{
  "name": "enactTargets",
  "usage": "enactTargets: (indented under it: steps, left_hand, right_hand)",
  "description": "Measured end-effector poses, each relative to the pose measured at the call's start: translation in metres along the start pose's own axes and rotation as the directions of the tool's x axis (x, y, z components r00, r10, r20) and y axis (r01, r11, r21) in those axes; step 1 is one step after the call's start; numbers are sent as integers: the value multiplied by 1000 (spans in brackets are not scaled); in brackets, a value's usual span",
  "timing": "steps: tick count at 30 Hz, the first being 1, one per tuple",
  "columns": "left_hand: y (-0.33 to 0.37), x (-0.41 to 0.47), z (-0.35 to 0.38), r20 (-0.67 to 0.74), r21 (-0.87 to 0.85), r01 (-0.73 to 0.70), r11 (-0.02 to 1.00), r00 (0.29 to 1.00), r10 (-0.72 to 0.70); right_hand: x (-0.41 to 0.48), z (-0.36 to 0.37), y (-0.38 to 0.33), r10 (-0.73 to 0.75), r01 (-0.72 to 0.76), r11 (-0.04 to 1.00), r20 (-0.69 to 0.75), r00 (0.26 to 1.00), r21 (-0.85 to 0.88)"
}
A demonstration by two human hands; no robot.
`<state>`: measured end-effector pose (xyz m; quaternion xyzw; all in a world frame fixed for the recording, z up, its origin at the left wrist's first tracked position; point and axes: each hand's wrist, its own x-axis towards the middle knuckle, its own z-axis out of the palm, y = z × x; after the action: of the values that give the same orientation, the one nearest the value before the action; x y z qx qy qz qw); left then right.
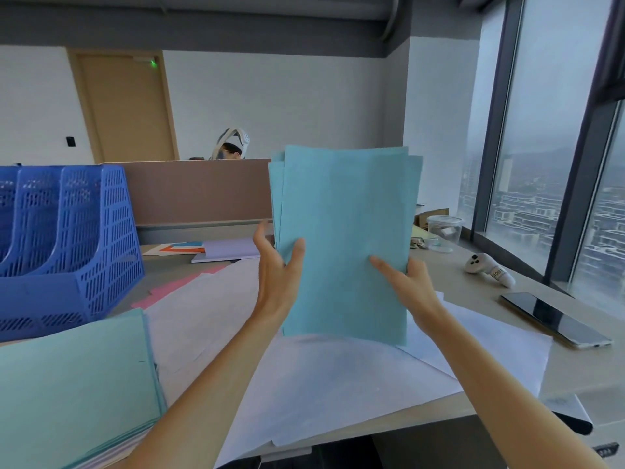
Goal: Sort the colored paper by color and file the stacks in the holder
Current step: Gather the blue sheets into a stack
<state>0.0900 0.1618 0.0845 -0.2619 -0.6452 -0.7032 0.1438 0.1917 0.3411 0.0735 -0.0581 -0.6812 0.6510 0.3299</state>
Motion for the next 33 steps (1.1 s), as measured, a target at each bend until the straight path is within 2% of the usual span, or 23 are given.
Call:
enactTargets:
  steps: [5, 9, 12, 15, 18, 21, 23, 27, 33]
  left_hand:
    - [-8, -2, -3, -15, 69, 90, 994, 996, -89]
    - [-2, -8, -3, 34, 153, 138, 979, 989, -144]
    - [9, -5, -4, 13, 169, 19, 985, 1000, -22]
    - [17, -4, -5, -8, 97, -54, 994, 998, 56]
    - [7, -13, -9, 14, 81, 27, 996, 1000, -28]
    - [-13, -25, -13, 84, 157, 119, 980, 987, -133]
    - [-20, -28, -14, 108, 196, 131, 972, 982, -155]
    - [-12, -25, -19, 80, 188, 113, 976, 988, -130]
    - [4, -24, -68, -21, 136, 134, 982, 991, -132]
  right_hand:
    - [-8, 2, 5, 24, -24, 999, 7, 1000, 40]
    - [-9, 6, 5, 28, -28, 1000, -16, 999, -3]
    - [-5, 9, -7, -31, 32, 999, -36, 999, 18]
    - [-4, 10, -14, -71, 73, 995, -40, 997, 63]
    - [-11, 10, -3, -7, 8, 998, -27, 1000, 61]
    - [-21, 10, 13, 82, -81, 996, -22, 996, 40]
    - [-23, 12, 15, 100, -101, 995, -38, 994, -5]
    - [-21, 24, 1, 43, -48, 995, -56, 998, -89]
    - [-21, 74, -13, -20, 18, 998, -32, 999, -65]
